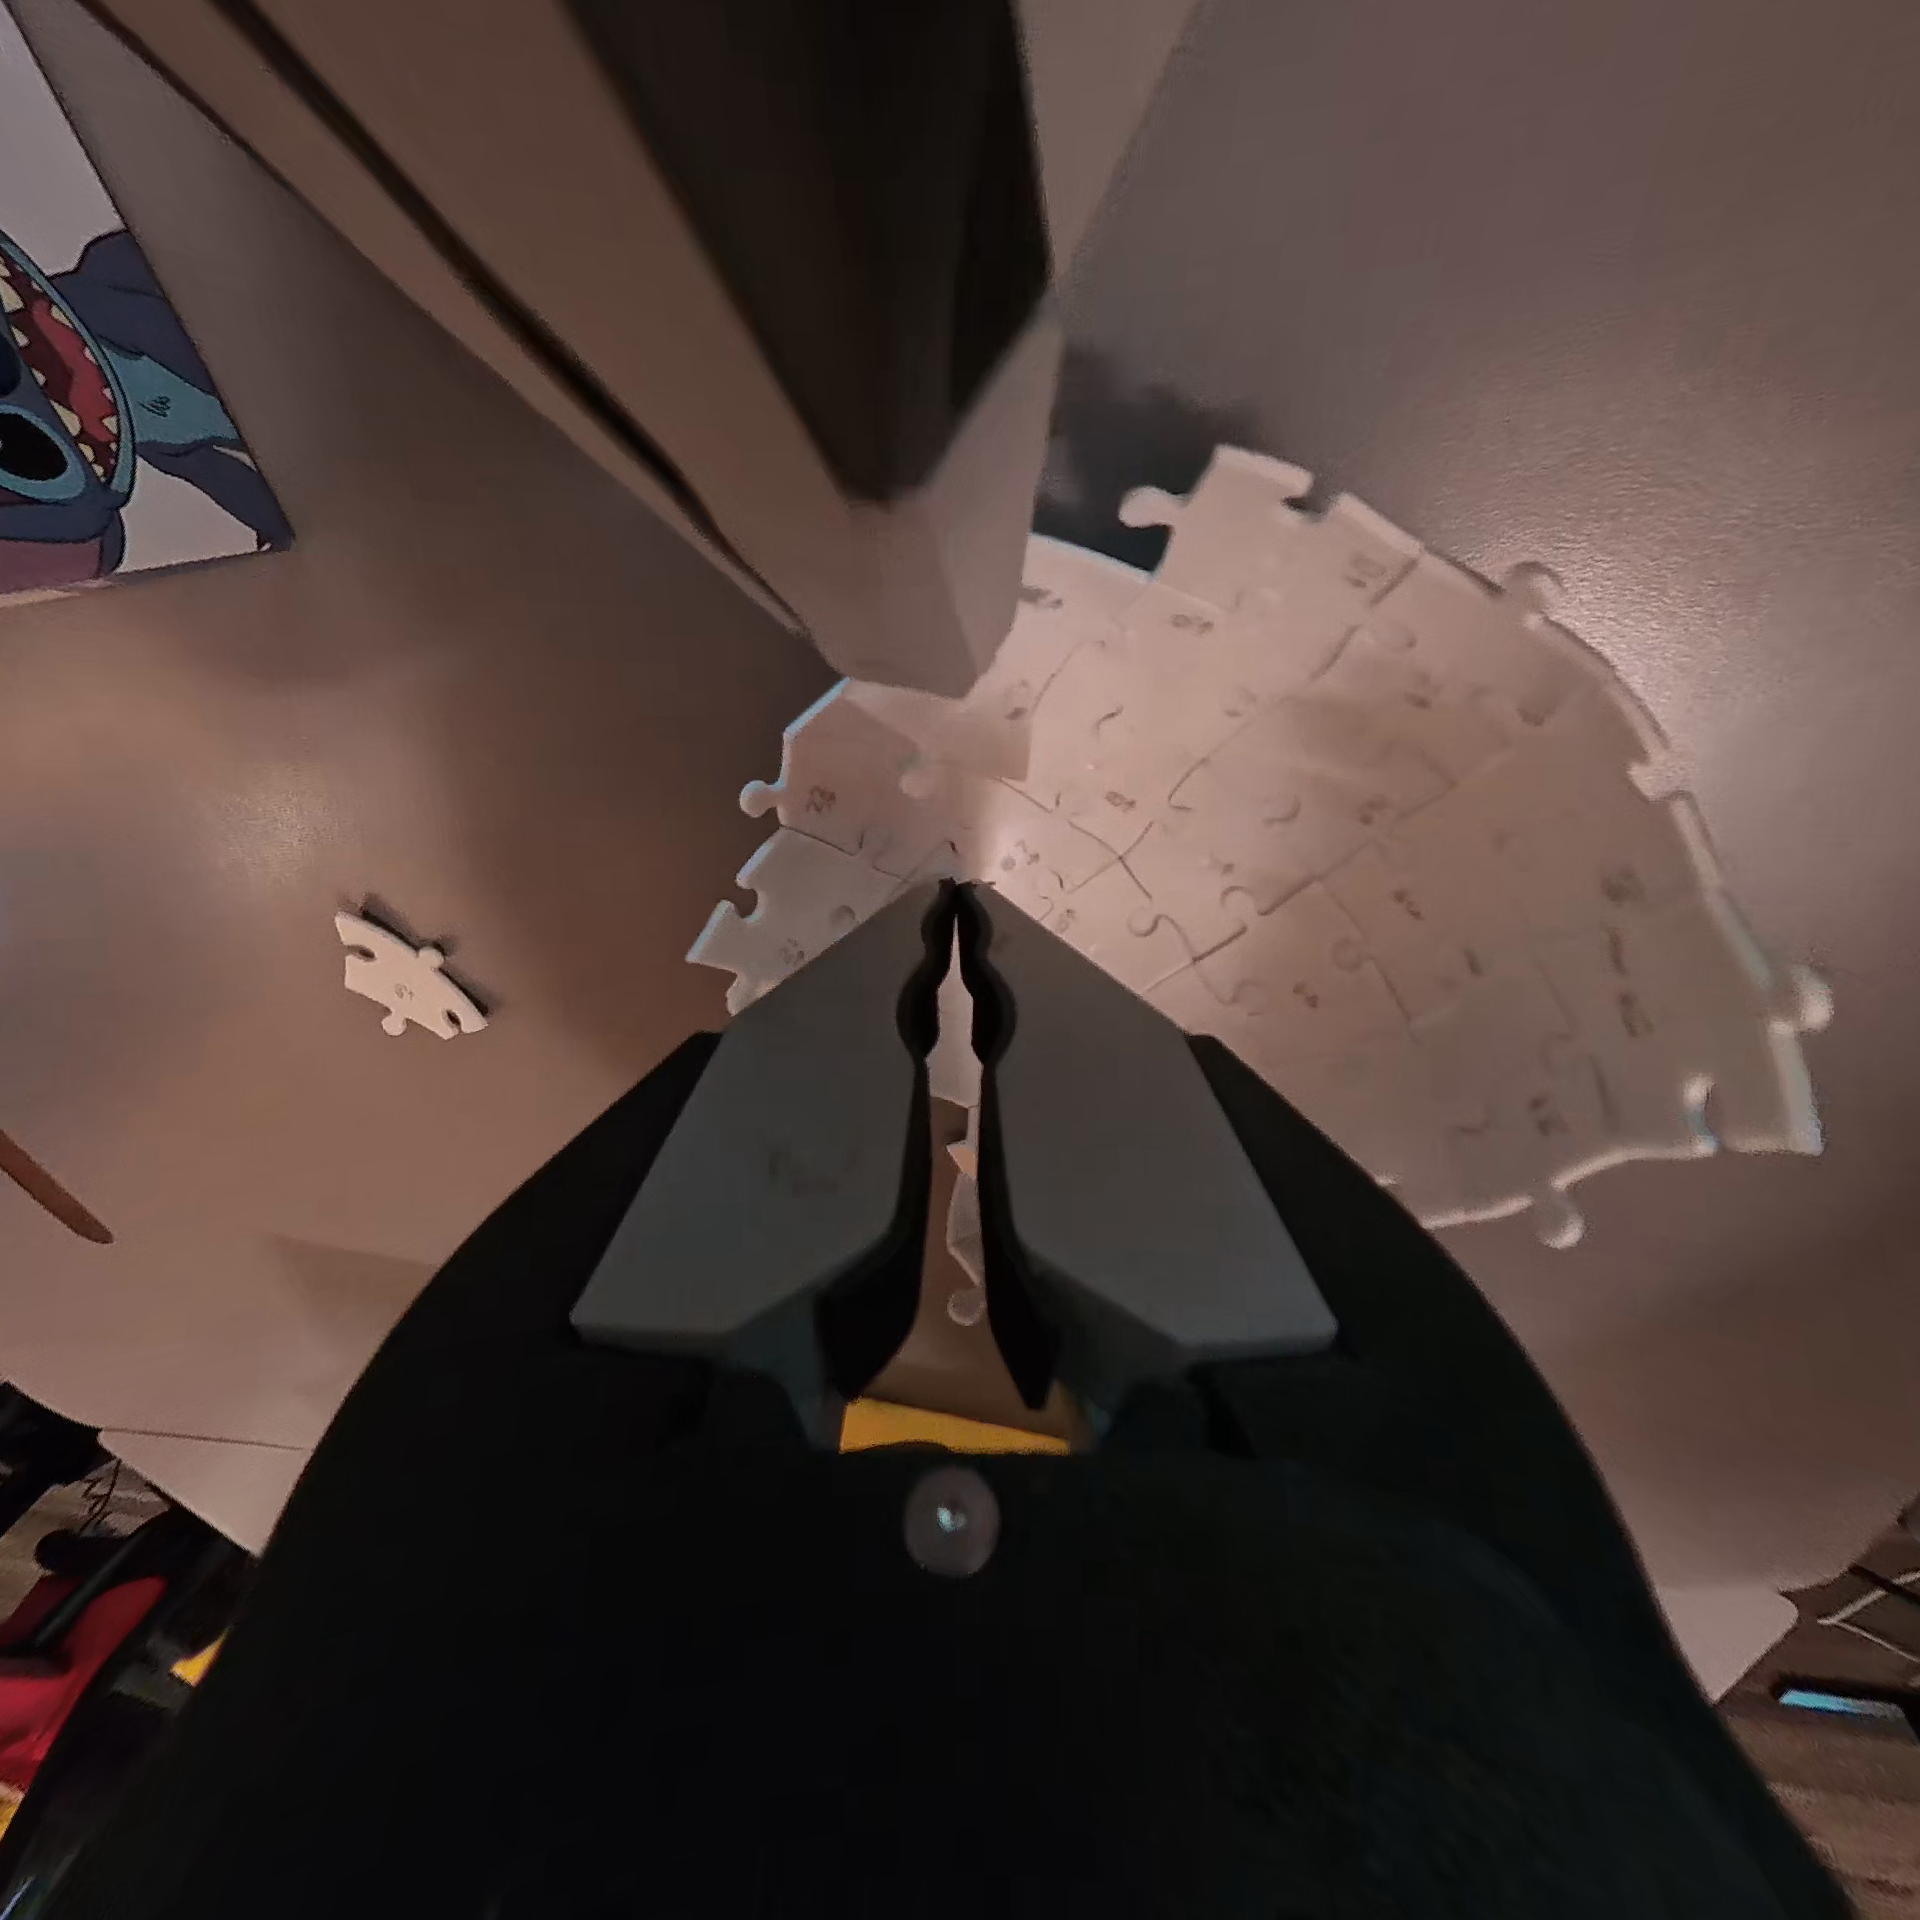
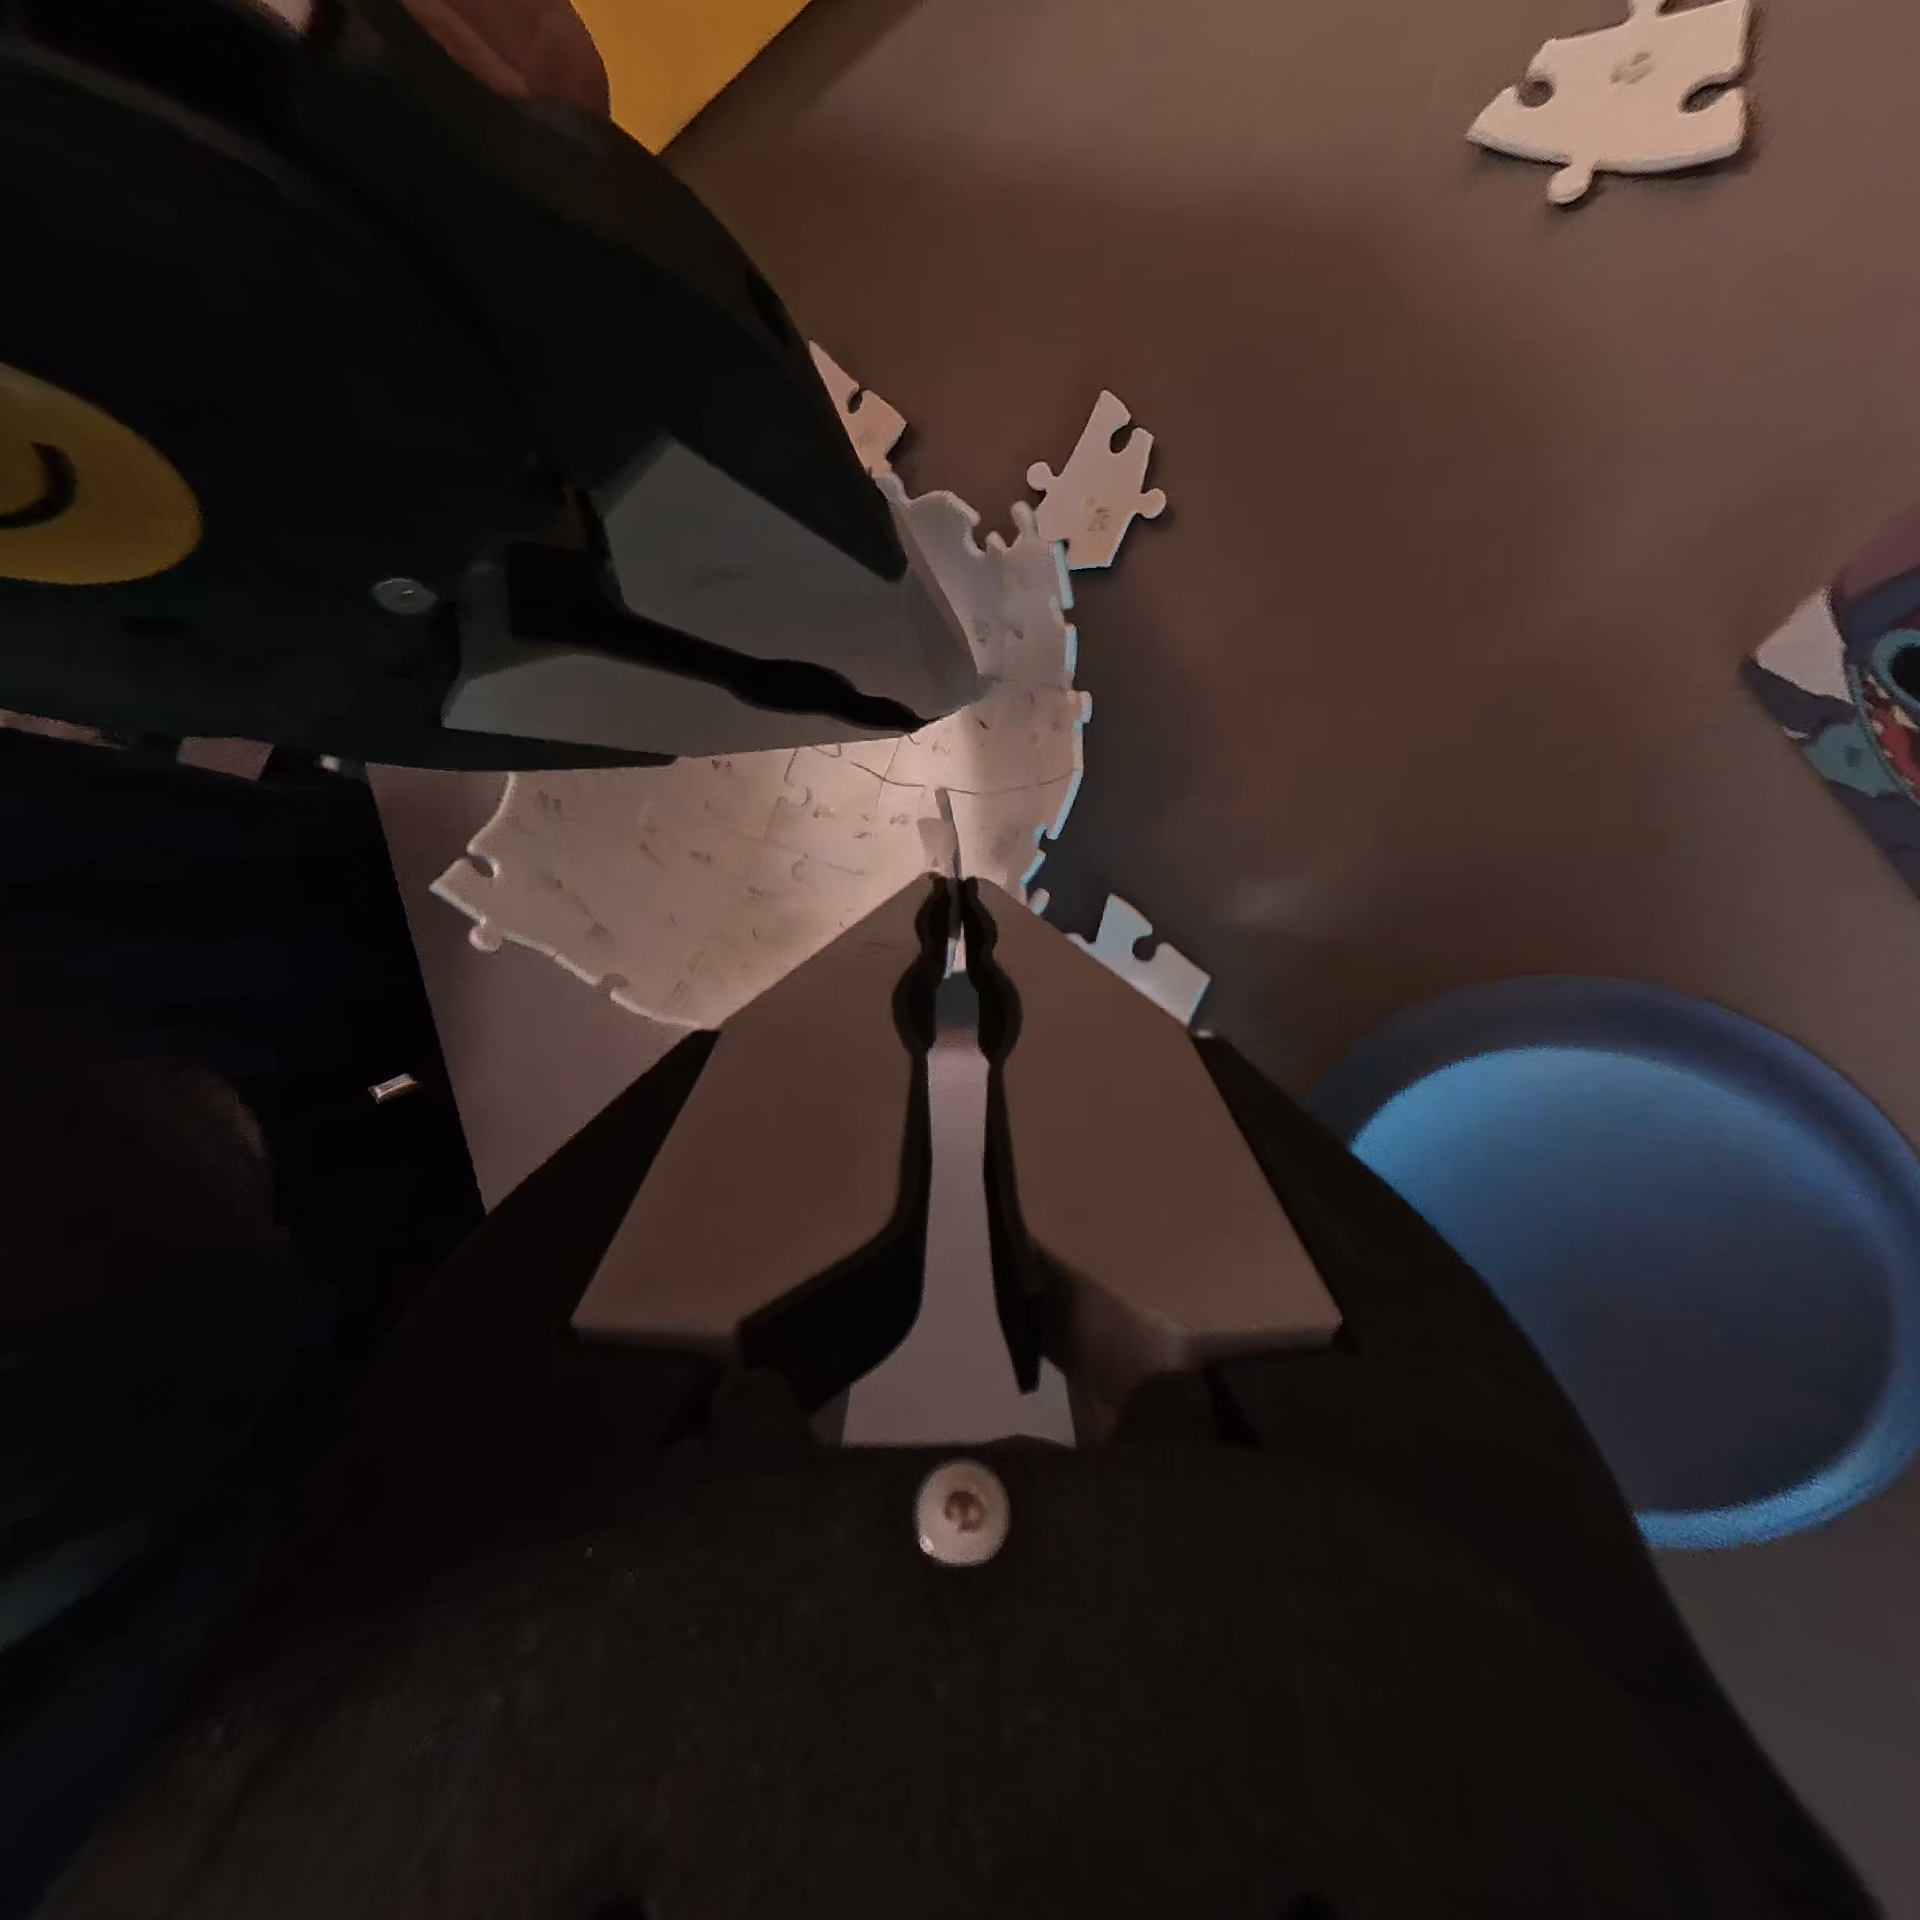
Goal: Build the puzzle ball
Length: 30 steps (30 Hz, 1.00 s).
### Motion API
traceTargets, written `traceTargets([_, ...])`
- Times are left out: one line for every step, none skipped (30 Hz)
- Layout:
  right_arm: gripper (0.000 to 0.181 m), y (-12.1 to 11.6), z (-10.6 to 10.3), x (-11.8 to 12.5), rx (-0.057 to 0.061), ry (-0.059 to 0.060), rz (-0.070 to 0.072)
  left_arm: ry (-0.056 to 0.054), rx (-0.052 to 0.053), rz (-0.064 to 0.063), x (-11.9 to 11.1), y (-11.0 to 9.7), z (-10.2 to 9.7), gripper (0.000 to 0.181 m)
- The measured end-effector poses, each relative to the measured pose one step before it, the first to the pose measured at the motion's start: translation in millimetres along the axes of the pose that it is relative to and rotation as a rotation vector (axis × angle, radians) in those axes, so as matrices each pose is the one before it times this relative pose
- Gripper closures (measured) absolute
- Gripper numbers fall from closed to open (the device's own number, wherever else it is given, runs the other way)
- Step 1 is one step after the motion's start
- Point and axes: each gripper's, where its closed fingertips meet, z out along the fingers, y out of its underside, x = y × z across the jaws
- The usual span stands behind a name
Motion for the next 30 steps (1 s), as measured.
traceTargets([0.181, 0.5, -4.31, 0.66, 0.0123, 0.0025, 0.0041, -0.0028, -0.0069, 0.0022, -0.32, -0.34, 0.07, 0.181])
traceTargets([0.181, 0.56, -4.21, 0.63, 0.0121, 0.002, 0.0052, -0.0016, -0.0047, -0.0028, -0.27, -0.62, -0.11, 0.181])
traceTargets([0.181, 0.94, -3.82, 0.79, 0.0103, 0.0026, 0.005, 0.0011, -0.0042, -0.0048, -0.11, -0.45, -0.12, 0.181])
traceTargets([0.181, 1.13, -3.26, 0.52, 0.0079, 0.003, 0.0047, 0.0025, -0.0037, -0.0019, 0.05, -0.38, -0.22, 0.181])
traceTargets([0.181, 1.43, -2.33, 0.09, 0.0039, 0.0014, 0.004, 0.0004, -0.0028, -0.0002, -0.05, -0.55, -0.21, 0.181])
traceTargets([0.181, 1.72, -1.53, -0.76, -0.0001, -0.0007, 0.0023, -0.0002, -0.0053, -0.0026, -0.17, -0.25, -0.35, 0.181])
traceTargets([0.181, 1.84, -0.69, -1.5, -0.0036, -0.0018, 0.0001, 0.0007, -0.0056, -0.004, -0.09, -0.44, -0.37, 0.181])
traceTargets([0.181, 2.14, -0.17, -1.86, -0.0078, -0.0022, -0.0019, 0.0032, -0.0058, -0.0025, 0.38, -0.37, -0.22, 0.181])
traceTargets([0.181, 2.06, 0.44, -2.18, -0.0098, -0.0017, -0.0032, 0.0015, -0.0064, -0.0023, 0.22, -0.18, -0.17, 0.181])
traceTargets([0.181, 1.83, 0.83, -2.12, -0.0105, -0.002, -0.003, -0.0021, -0.0038, -0.0015, -0.3, -0.65, 0.09, 0.181])
traceTargets([0.181, 2.07, 1.23, -2.14, -0.013, -0.0035, -0.0019, -0.0017, -0.003, -0.0014, -0.11, -0.43, 0.14, 0.181])
traceTargets([0.181, 2.44, 1.67, -1.41, -0.0159, -0.0027, -0.0006, 0.002, -0.0032, -0.0013, 0.37, -0.21, 0.15, 0.181])
traceTargets([0.181, 2.56, 1.74, 0.1, -0.0166, 0.0021, 0.0017, 0.0008, -0.0016, -0.0019, 0.35, -0.17, 0.05, 0.181])
traceTargets([0.181, 2.43, 1.87, 1.04, -0.0151, 0.0038, 0.004, -0.0022, -0.0017, -0.0043, -0.28, -0.02, -0.2, 0.181])
traceTargets([0.181, 1.54, 1.53, 0.86, -0.0099, -0.0011, 0.0053, -0.0033, -0.0014, -0.0044, -0.4, 0.08, -0.57, 0.181])
traceTargets([0.181, 0.96, 1.23, 0.93, -0.006, -0.0037, 0.0058, -0.0021, 0.001, -0.0043, -0.19, 0.03, -1.1, 0.181])
traceTargets([0.181, 0.58, 0.86, 0.48, -0.0035, -0.0066, 0.0068, -0.0022, 0.0086, -0.0052, -0.25, -1.03, -1.98, 0.181])
traceTargets([0.181, 0.24, 0.55, 0.58, -0.0003, -0.0069, 0.006, -0.0009, 0.0205, -0.0081, 0.02, -2.76, -3.28, 0.181])
traceTargets([0.181, -0.15, 0.16, 0.85, 0.0029, -0.0054, 0.0055, 0.0036, 0.0327, -0.0114, 0.69, -4.61, -4.37, 0.181])
traceTargets([0.181, 0.06, -0.1, 0.91, 0.0027, -0.0048, 0.0057, 0.0025, 0.0398, -0.0126, 0.68, -6.09, -5.34, 0.181])
traceTargets([0.181, 0.25, -0.25, 1.0, 0.0024, -0.0045, 0.0054, -0.0029, 0.0454, -0.0074, 0.59, -7.36, -5.5, 0.181])
traceTargets([0.181, 0.07, -0.35, 1.42, 0.0028, -0.0033, 0.0055, -0.0018, 0.0515, 0.009, 2.0, -8.81, -5.01, 0.181])
traceTargets([0.181, 0.14, -0.4, 1.15, 0.0022, -0.0049, 0.0061, -0.0025, 0.0534, 0.027, 3.38, -9.36, -3.54, 0.181])
traceTargets([0.181, -0.01, -0.23, 0.97, 0.0017, -0.0055, 0.0056, -0.0084, 0.0321, 0.0399, 3.43, -6.35, -1.42, 0.181])
traceTargets([0.181, 0.06, -0.09, 1.15, 0.0006, -0.004, 0.0052, -0.0125, 0.0092, 0.0517, 3.17, -2.85, 0.15, 0.181])
traceTargets([0.181, 0.05, 0.19, 1.24, -0.0008, -0.0027, 0.0043, -0.0171, 0.0033, 0.0547, 2.59, -1.38, 0.88, 0.181])
traceTargets([0.181, 0.21, 0.51, 1.14, -0.0027, -0.0013, 0.0036, -0.015, 0.0024, 0.043, 2.62, -0.64, 1.24, 0.181])
traceTargets([0.181, 0.32, 0.66, 1.13, -0.0037, 0.0001, 0.0026, 0.0057, -0.0088, 0.0342, 4.71, 1.6, 1.4, 0.181])
traceTargets([0.181, 0.11, 0.68, 0.54, -0.0028, -0.0019, 0.001, 0.0098, -0.0123, 0.0288, 4.75, 2.48, 1.21, 0.181])
traceTargets([0.181, -0.14, 0.48, 0.2, -0.0013, -0.0026, 0.0003, -0.0089, -0.015, 0.0209, 1.34, 3.16, 0.92, 0.181])
